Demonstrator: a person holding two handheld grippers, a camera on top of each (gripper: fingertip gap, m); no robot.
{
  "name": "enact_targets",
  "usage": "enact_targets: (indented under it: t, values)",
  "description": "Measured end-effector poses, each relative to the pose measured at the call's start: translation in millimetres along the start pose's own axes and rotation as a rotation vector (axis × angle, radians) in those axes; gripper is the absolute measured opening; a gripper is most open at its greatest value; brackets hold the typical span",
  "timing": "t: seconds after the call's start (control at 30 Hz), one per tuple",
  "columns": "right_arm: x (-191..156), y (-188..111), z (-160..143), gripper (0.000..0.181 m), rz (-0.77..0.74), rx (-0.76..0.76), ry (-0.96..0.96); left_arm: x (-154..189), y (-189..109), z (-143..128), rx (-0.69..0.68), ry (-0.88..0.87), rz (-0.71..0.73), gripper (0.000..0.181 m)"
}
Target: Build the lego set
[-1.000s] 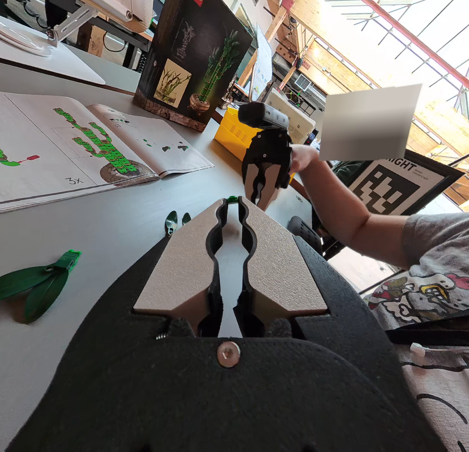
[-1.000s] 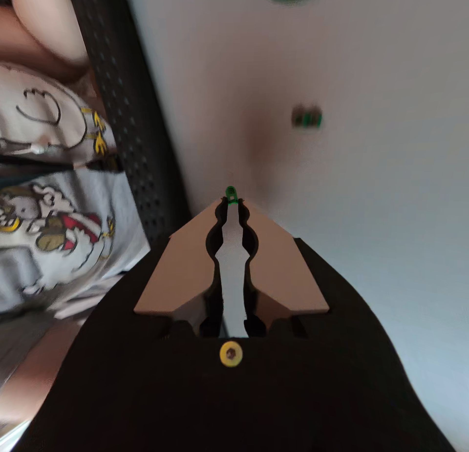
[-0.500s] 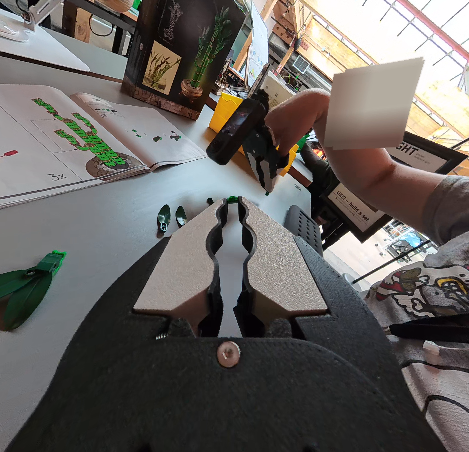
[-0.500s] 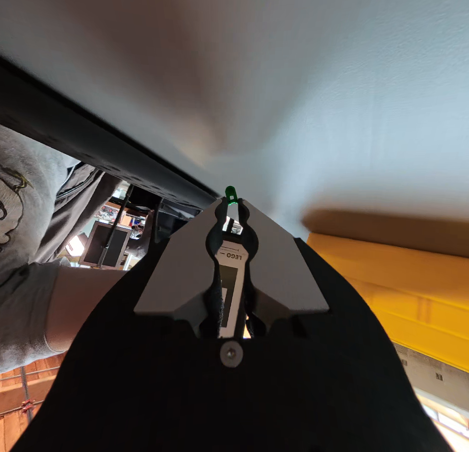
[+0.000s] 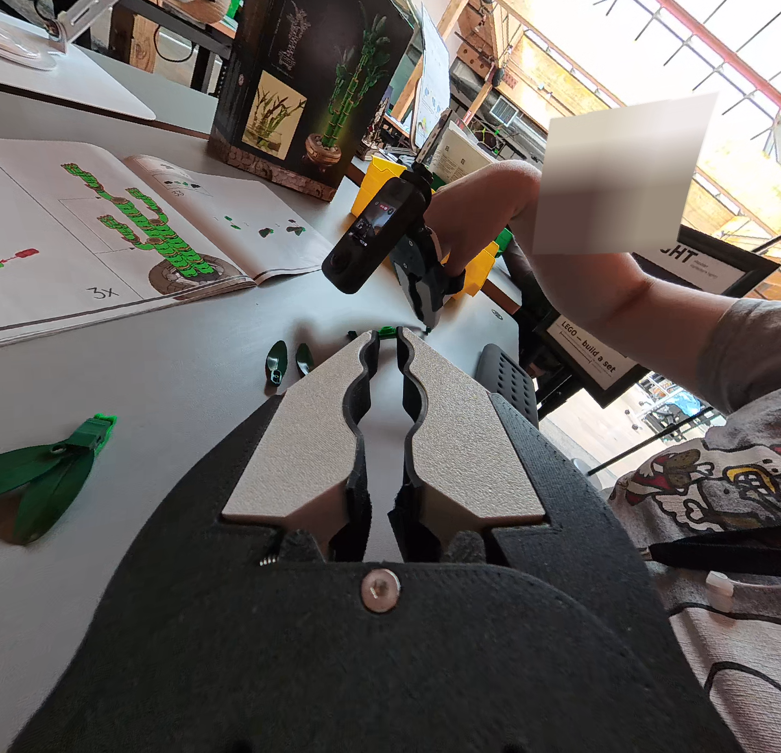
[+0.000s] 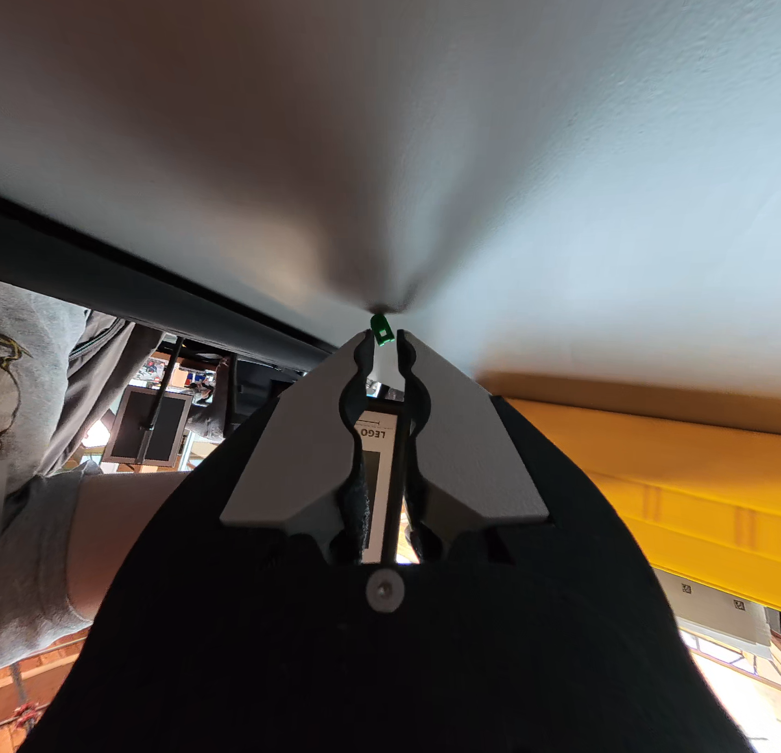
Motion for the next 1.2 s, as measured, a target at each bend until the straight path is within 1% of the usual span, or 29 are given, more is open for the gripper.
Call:
enact_targets:
  t: [0.07,0.2,0.27,0.37,0.47,0.57,0.6,0.67,0.7,0.73,0.77,0.8,0.83,0.87,1.1,1.2]
  values:
    - [0.2,-0.6,2.4,0.014,0.008,0.020,0.006,0.0,0.4,-0.2,-0.003,0.003,0.002,0.006]
    - [2.0,-1.9,4.0,0.014,0.016,0.062,0.010,-0.6,0.8,-0.9,-0.007,0.002,0.005,0.006]
    - [2.8,-3.4,2.3,0.015,0.022,0.110,0.011,-1.5,0.7,-1.1,-0.007,-0.002,0.007,0.006]
    - [5.9,-7.7,-2.5,0.014,0.000,0.239,0.006,-2.3,1.1,-1.4,-0.008,-0.009,0.005,0.006]
    - [7.5,-12.0,-14.6,0.015,-0.051,0.463,0.036,-2.5,1.8,-1.7,-0.011,0.000,0.010,0.006]
    - [7.4,-16.4,-34.9,0.016,-0.235,0.781,0.088,-3.2,2.0,-1.4,-0.009,0.006,0.018,0.006]
    - [8.4,-19.3,-43.1,0.016,-0.344,0.903,0.121,-3.5,2.2,-1.4,-0.008,0.007,0.020,0.006]
    - [11.5,-28.4,-62.4,0.017,-0.647,1.194,0.259,-3.9,2.5,-1.0,-0.005,0.010,0.023,0.006]
    - [10.4,-30.1,-72.7,0.025,-0.774,1.323,0.347,-4.2,2.7,-0.8,-0.005,0.013,0.026,0.006]
    - [9.3,-28.4,-82.9,0.028,-0.890,1.408,0.447,-4.5,3.0,-0.8,-0.006,0.015,0.030,0.006]
    - [8.0,-24.3,-91.1,0.028,-0.989,1.440,0.528,-5.0,3.2,-0.5,-0.007,0.018,0.034,0.006]
    - [7.3,-19.8,-97.5,0.028,-1.079,1.433,0.601,-5.2,3.2,-0.3,-0.007,0.020,0.039,0.006]
    - [6.8,-15.5,-100.7,0.028,-1.141,1.412,0.651,-5.5,3.3,-0.2,-0.006,0.022,0.042,0.006]
    - [6.7,-11.5,-100.8,0.028,-1.163,1.392,0.681,-6.0,3.1,-0.1,-0.004,0.024,0.047,0.006]
    - [3.4,-2.4,-97.3,0.030,-1.143,1.418,0.800,-8.2,1.3,0.1,0.015,0.031,0.066,0.006]
    - [3.3,-0.4,-98.0,0.036,-1.118,1.444,0.862,-7.0,1.1,1.1,0.020,0.052,0.072,0.006]
Point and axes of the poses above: each gripper's, where its closed fingertips meet, y out along the fingers, z out of its top, x = y × z across the jaws, the point moved 8 cm from there along -y, back along the fingers, and after that the axes turned 3 degrees about -y, right-handed, at the moved point
